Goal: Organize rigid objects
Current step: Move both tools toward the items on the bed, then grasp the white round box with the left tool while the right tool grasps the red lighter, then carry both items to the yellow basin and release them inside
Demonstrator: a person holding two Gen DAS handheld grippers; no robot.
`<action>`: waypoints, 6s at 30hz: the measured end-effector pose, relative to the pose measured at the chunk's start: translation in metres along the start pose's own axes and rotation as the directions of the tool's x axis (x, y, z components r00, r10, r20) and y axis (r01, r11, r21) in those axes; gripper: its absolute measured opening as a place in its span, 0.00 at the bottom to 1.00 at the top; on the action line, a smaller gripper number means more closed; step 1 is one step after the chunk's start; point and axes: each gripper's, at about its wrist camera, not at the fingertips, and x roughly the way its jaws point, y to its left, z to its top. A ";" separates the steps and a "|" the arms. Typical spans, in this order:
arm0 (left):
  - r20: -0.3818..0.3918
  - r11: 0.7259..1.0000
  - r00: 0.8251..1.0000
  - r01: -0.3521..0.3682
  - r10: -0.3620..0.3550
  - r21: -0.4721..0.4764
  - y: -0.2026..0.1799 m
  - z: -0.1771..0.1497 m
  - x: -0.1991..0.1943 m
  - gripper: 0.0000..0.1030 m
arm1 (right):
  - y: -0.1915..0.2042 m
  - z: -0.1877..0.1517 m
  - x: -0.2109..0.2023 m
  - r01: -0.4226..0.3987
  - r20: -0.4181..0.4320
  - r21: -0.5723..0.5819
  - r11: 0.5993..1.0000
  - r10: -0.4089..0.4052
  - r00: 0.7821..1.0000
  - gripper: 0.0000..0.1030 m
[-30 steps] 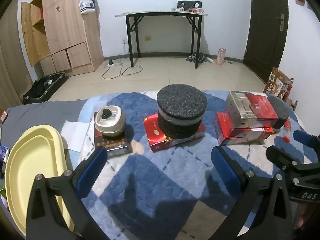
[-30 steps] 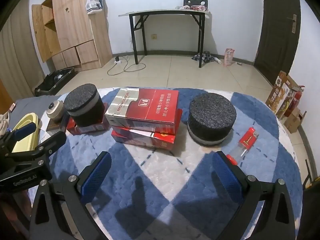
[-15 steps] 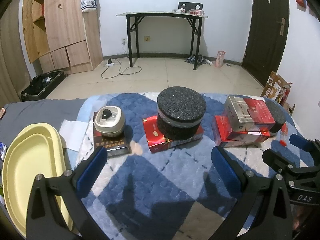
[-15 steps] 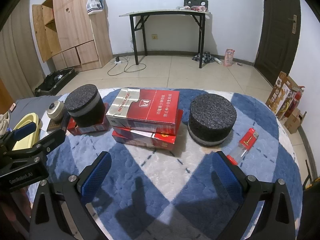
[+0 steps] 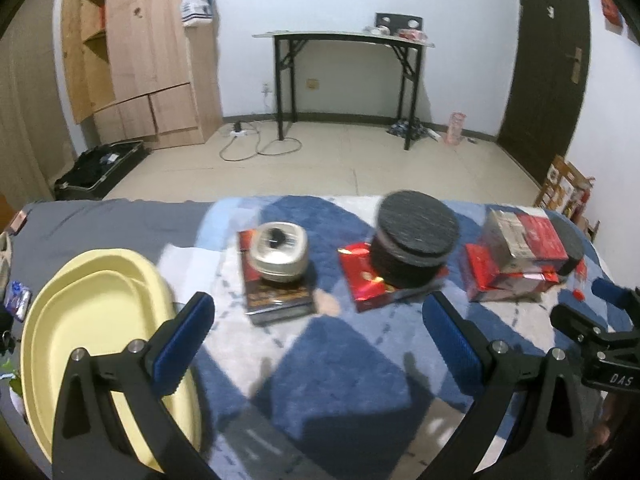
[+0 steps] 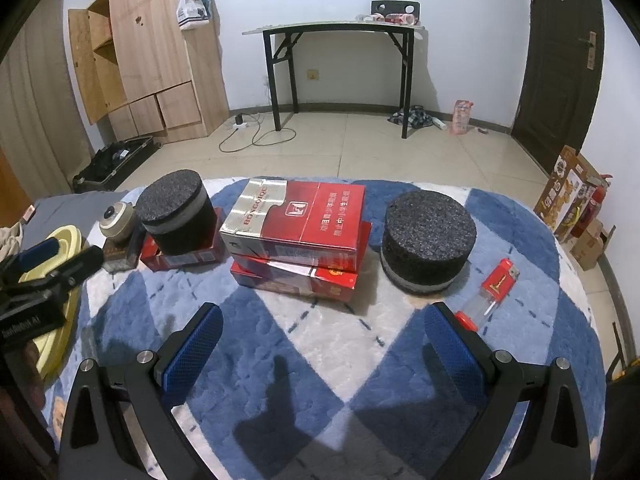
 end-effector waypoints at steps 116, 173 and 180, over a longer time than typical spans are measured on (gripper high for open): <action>0.060 1.000 0.998 -0.011 0.012 -0.014 0.061 0.041 0.038 0.48 | -0.096 -0.001 0.050 0.009 0.081 -0.245 0.970 0.011 0.997 0.79; -0.010 0.845 0.989 -0.133 0.150 -0.519 0.279 -0.036 -0.041 1.00 | 0.375 -0.032 0.044 -0.483 -0.299 -0.777 0.404 0.438 0.848 0.95; 0.125 0.936 0.992 0.022 0.023 -0.352 0.193 0.021 -0.047 1.00 | 0.233 0.032 -0.035 -0.227 0.071 -0.653 0.722 0.357 0.931 1.00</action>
